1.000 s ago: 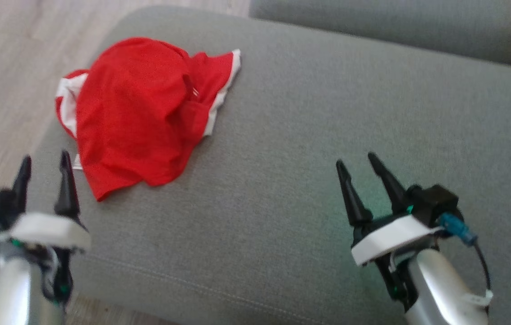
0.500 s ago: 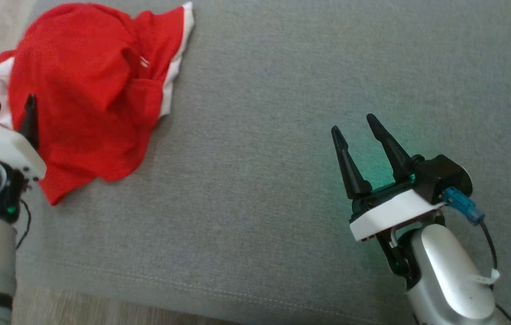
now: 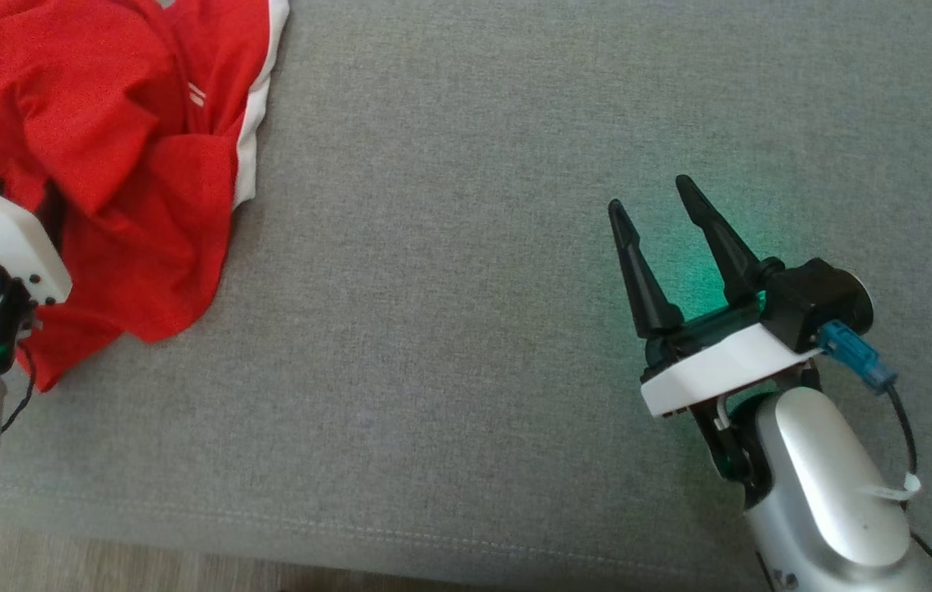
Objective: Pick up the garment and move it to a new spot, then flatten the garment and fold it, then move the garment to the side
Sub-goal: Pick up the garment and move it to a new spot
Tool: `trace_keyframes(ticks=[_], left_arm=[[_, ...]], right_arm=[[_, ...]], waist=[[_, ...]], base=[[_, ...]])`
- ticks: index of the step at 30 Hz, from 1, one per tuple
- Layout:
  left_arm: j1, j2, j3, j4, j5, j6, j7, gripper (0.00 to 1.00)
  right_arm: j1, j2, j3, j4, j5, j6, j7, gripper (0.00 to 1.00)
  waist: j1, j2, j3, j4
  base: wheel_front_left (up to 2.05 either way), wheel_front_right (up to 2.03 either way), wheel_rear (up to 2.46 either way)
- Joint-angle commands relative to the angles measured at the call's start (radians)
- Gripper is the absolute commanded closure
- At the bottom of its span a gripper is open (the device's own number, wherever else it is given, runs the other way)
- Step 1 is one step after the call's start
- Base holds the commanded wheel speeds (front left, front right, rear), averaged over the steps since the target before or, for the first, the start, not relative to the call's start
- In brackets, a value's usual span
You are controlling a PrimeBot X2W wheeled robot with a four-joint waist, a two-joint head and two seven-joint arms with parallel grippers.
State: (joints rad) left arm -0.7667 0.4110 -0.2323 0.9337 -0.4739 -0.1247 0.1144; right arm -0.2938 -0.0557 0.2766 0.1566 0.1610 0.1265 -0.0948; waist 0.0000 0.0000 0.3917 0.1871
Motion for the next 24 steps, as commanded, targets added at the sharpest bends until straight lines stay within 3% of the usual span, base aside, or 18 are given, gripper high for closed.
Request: trace_keyframes(ticks=[1,2,15,24], left_arm=[[-0.045,0.072,0.022,-0.013,-0.011,-0.006,0.001,0.87],[-0.05,0.074,0.012,-0.004,-0.02,-0.006,-0.004,1.0],[-0.086,0.094,-0.056,0.037,-0.05,-0.006,-0.203,1.0],[-0.094,0.088,-0.045,-0.046,-0.052,0.016,-0.318,1.0]], right_arm=[[-0.013,0.006,0.021,-0.039,-0.01,0.004,0.004,0.0],[-0.014,0.006,0.021,-0.039,-0.011,0.004,0.004,0.0],[0.0,0.006,0.021,0.004,0.021,0.004,-0.022,0.0],[0.033,0.006,0.023,0.057,0.07,0.004,-0.054,0.0]], waist=[[0.0,0.0,0.001,-0.002],[0.0,0.0,0.001,-0.003],[0.0,0.0,-0.091,0.022],[0.0,0.0,-0.207,0.053]], base=[[0.0,0.0,0.0],[0.0,0.0,0.0],[0.0,0.0,0.0],[0.0,0.0,0.0]])
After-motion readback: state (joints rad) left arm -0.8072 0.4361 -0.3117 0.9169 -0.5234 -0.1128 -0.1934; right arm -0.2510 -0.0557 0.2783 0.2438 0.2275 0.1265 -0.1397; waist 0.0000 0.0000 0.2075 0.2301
